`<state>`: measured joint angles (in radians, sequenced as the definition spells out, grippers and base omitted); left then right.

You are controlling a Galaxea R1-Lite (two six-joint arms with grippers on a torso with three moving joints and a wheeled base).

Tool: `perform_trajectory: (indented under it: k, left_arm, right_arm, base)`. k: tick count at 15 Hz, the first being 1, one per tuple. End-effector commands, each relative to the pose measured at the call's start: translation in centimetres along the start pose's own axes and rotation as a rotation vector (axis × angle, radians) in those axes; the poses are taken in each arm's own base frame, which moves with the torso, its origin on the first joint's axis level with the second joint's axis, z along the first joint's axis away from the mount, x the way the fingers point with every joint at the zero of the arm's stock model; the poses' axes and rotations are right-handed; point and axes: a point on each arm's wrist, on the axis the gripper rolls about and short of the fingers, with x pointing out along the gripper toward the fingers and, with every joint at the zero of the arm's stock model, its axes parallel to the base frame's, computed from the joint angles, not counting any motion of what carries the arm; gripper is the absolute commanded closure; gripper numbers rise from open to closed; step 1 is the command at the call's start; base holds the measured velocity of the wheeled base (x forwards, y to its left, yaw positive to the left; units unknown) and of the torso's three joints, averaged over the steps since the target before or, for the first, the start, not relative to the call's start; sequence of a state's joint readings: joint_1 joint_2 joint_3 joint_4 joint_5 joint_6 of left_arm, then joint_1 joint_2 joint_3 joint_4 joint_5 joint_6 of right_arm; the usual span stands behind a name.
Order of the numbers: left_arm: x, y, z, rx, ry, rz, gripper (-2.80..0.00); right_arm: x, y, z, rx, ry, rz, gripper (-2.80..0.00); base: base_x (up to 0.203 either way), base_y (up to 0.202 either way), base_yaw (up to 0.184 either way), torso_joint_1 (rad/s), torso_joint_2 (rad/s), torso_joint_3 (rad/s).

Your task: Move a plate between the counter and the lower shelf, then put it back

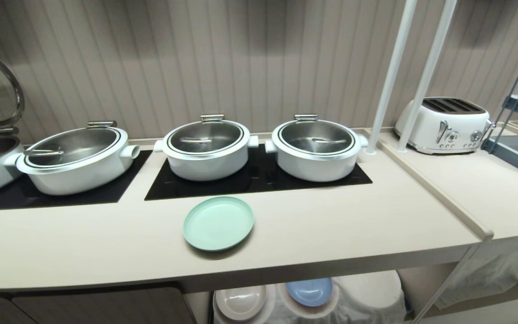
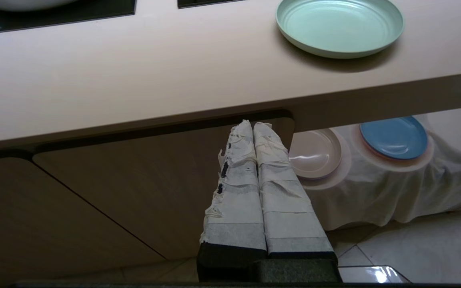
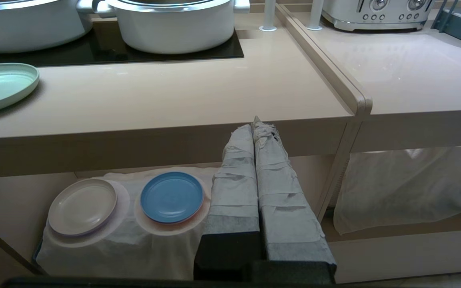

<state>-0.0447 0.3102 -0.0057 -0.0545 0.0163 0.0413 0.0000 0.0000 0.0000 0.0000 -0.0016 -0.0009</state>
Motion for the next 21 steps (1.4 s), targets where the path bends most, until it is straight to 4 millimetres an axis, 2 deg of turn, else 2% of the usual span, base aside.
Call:
perform_trajectory:
  k: [1,4,21]
  left_arm:
    - [-1.28,-0.07,-0.95,-0.007,-0.126,0.027,0.00]
    - [-2.18,-0.17,-1.56,-0.004,-0.242,0.026,0.00]
    - [-2.22,-0.16,-1.65,-0.019,-0.246,0.034,0.00]
  right_arm:
    - [0.00,0.00,0.00,-0.001,0.000,0.000,0.00]
    - [0.00,0.00,0.00,-0.001,0.000,0.000,0.00]
    - [0.00,0.00,0.00,-0.001,0.000,0.000,0.00]
  base:
    - [0.000,0.000,0.000,0.000,0.00,0.000]
    - [0.000,0.000,0.000,0.000,0.00,0.000]
    - [0.000,0.000,0.000,0.000,0.00,0.000]
